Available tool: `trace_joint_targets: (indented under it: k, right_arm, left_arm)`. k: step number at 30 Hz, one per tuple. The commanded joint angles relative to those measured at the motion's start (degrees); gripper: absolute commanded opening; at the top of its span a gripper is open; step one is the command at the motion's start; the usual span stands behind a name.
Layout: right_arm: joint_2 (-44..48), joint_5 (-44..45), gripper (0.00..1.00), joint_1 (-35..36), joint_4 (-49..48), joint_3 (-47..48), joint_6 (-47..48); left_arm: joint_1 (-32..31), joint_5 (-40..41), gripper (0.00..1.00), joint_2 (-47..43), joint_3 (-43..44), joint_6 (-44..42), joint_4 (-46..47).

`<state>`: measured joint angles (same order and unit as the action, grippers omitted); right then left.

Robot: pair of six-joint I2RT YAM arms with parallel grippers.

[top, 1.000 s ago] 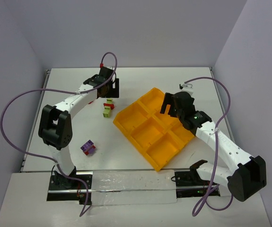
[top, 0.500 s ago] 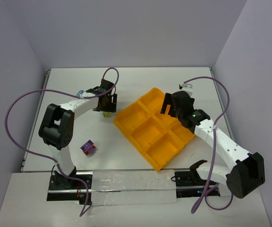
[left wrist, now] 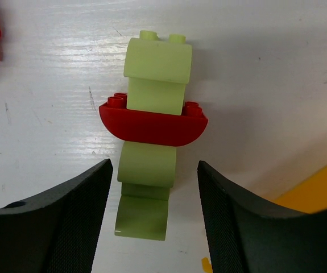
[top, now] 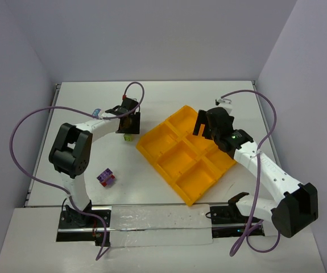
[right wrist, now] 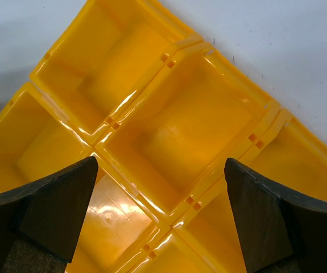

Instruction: Sort the legos into containers by color

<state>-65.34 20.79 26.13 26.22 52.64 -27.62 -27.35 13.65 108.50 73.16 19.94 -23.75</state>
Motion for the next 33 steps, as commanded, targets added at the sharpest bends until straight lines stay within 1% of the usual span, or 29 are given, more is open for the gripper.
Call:
trace_joint_targets:
  k: [1,4,6,11,12,14,15,16,17,18,19,21,23,25,26,27,29,31,33]
  right_arm:
    - [-0.30,1.57,1.00,0.50,0.83,3.01,-0.42]
    - [0.12,1.58,1.00,0.50,0.76,3.19,-0.63]
    - [0.19,0.11,1.00,0.50,0.69,3.56,-1.10]
    - [0.29,-2.32,1.00,0.50,0.05,4.90,-1.82]
    - [0.30,-2.33,1.00,0.50,0.05,5.16,-1.98]
    - [0.32,-2.95,1.00,0.59,0.16,5.63,-1.99]
    - [0.37,-3.55,1.00,0.57,0.21,6.25,-1.84]
    - [0.30,-4.77,1.00,0.50,0.11,7.24,-1.43]
    - [0.29,-6.88,1.00,0.52,-0.06,8.12,-1.13]
    - [0.20,-7.84,1.00,0.58,-0.18,9.66,-0.69]
    - [-0.01,-8.58,1.00,0.50,0.07,9.93,-0.58]
    - [-0.65,-10.62,1.00,0.50,0.16,13.43,1.30]
    - [-0.87,-19.02,1.00,0.53,-2.02,14.69,4.98]
    - [-0.58,-25.23,1.00,0.50,-4.85,15.20,9.01]
    - [-0.52,-28.26,1.00,0.50,-5.18,15.10,10.19]
    - [-0.03,-31.53,1.00,0.50,-7.78,14.88,11.53]
    - [0.10,-31.85,1.00,0.59,-8.80,15.71,13.23]
    - [-0.39,-30.19,1.00,0.56,-8.61,16.98,14.22]
    - [-0.78,-31.09,1.00,0.50,-8.69,18.24,15.82]
  left_arm:
    - [-0.33,0.59,0.69,1.17,-1.41,0.92,3.85]
    - [-0.32,0.22,0.67,1.02,-1.98,1.36,4.97]
    - [-0.24,1.05,0.61,1.10,-2.21,1.74,5.49]
    - [-0.24,2.31,0.53,1.72,-1.63,2.28,5.06]
    - [-0.24,2.35,0.46,1.17,-1.54,2.29,5.03]
    - [-0.23,2.78,0.28,0.25,-1.39,2.14,4.52]
    - [-0.16,3.18,0.23,-0.12,-1.13,2.22,4.09]
    - [-0.16,3.40,0.15,-0.65,-0.85,2.26,3.74]
    - [-0.14,3.24,0.06,-1.69,-0.54,2.08,3.37]
    - [-0.07,2.37,0.02,-2.93,-0.35,1.86,2.93]
    - [-0.07,1.57,0.00,-3.19,0.00,1.77,2.83]
    - [-0.07,-1.49,0.00,-7.06,0.42,0.59,1.86]
    - [0.16,-6.51,0.00,-11.09,-0.51,-0.13,2.84]
    - [0.67,-15.15,0.00,-16.10,-2.31,-1.15,5.10]
    - [1.08,-19.10,0.00,-16.59,-2.50,-1.33,5.39]
    - [1.85,-26.03,0.00,-20.47,-3.98,-1.55,7.64]
    - [3.65,-34.89,0.00,-23.36,-4.92,-1.68,9.36]
    - [4.45,-46.90,0.00,-25.72,-6.74,-1.88,12.05]
    - [4.88,-53.25,0.00,-26.44,-9.42,-0.57,17.56]
